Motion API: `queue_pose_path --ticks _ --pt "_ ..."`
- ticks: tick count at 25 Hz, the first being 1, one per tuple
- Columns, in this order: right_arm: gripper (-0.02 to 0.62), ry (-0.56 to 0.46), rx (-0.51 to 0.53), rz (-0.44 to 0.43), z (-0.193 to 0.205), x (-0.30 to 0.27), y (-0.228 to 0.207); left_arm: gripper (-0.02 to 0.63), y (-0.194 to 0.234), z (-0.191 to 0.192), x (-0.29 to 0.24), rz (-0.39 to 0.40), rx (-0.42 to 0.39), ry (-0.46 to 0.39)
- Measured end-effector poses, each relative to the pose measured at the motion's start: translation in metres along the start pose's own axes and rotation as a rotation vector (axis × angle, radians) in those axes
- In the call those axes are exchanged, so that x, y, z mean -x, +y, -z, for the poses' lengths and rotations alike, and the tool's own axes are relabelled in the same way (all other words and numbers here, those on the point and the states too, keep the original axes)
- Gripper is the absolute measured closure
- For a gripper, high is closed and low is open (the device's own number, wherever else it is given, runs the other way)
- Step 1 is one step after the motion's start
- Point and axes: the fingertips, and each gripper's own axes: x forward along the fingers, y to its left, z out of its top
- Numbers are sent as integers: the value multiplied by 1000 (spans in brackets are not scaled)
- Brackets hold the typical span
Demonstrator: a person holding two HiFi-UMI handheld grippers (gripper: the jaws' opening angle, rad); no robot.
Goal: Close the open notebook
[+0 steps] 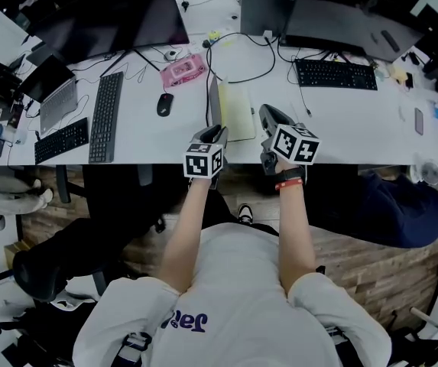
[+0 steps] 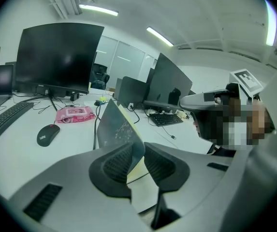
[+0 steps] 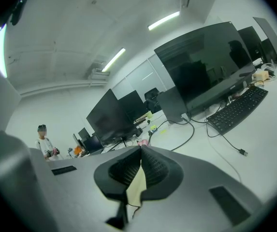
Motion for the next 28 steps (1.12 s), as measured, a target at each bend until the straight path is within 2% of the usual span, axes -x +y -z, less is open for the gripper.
queue_pose_path --ticks 12,28 --pt "594 -3 -23 11 3 3 -9 505 -14 3 -14 26 -21 6" --pt "594 -4 -54 55 10 10 -28 489 -33 13 -38 75 -71 64"
